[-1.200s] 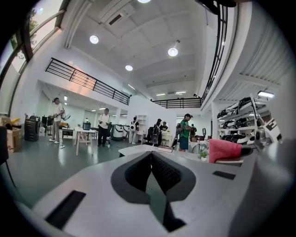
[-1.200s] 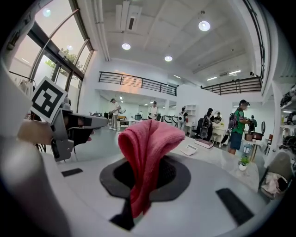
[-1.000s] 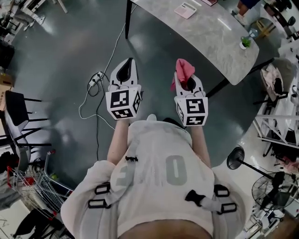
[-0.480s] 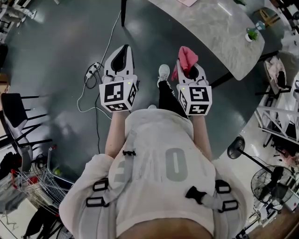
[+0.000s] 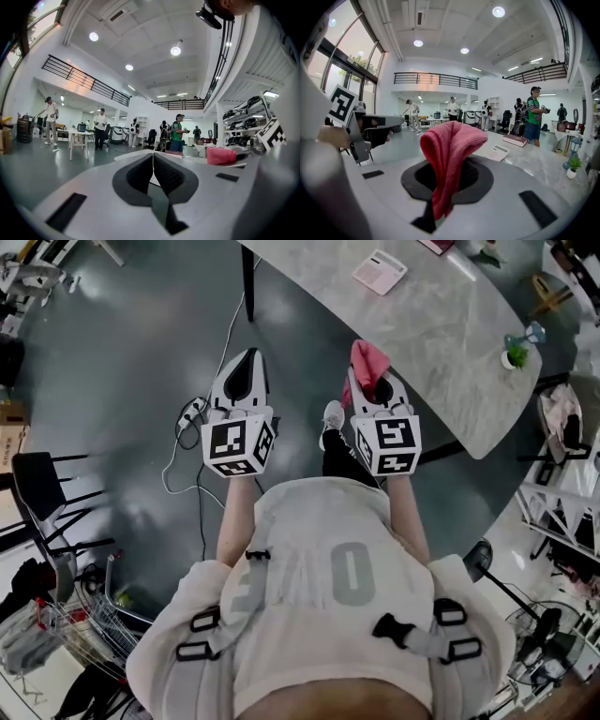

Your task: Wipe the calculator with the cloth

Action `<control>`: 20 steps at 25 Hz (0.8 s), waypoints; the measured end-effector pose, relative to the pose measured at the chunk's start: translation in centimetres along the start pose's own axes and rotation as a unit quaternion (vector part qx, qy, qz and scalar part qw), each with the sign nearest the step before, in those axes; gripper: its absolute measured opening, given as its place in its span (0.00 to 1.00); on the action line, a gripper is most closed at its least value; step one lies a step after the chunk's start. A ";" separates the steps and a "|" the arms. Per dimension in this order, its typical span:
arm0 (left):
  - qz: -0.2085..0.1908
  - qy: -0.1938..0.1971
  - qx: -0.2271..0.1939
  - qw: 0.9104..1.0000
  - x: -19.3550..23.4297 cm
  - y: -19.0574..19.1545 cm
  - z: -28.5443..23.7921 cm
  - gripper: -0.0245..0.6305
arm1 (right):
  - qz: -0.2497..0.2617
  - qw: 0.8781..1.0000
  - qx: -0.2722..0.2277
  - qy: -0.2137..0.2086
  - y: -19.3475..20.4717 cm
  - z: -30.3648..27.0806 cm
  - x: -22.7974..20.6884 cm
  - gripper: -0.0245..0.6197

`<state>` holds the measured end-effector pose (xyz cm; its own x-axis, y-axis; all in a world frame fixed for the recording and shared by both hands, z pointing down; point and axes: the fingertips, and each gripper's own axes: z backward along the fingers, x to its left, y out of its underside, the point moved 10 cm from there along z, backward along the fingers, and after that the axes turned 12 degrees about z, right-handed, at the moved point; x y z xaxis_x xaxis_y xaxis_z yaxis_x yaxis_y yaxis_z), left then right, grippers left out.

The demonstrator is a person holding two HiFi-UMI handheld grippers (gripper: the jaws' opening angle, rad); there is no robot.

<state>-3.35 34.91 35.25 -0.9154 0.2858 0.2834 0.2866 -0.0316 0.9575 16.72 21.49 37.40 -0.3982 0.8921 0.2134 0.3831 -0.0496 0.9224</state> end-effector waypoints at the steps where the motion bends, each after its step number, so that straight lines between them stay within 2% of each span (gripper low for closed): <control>1: 0.002 -0.003 0.000 1.000 0.0 -0.3 -1.8 0.07 | -0.001 1.000 0.002 -0.004 -0.3 -1.2 -1.4 0.12; 7: -0.007 -0.002 0.000 1.000 -0.2 -2.9 -12.4 0.07 | -0.012 1.000 -0.003 0.003 -1.9 -8.0 -9.8 0.12; 12: -0.042 0.003 0.005 0.999 -0.9 -4.2 -20.0 0.07 | -0.022 0.999 -0.016 0.029 -2.3 -12.0 -15.9 0.12; 20: -0.067 0.056 0.019 0.996 -3.5 -4.0 -27.5 0.07 | -0.038 0.997 0.004 0.074 -1.6 -13.5 -21.2 0.12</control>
<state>-9.02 7.71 31.88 -0.9716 0.1755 0.1586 0.1673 0.0360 0.9853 13.31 -3.44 35.77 -0.5444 0.8172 0.1894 0.3539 0.0190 0.9351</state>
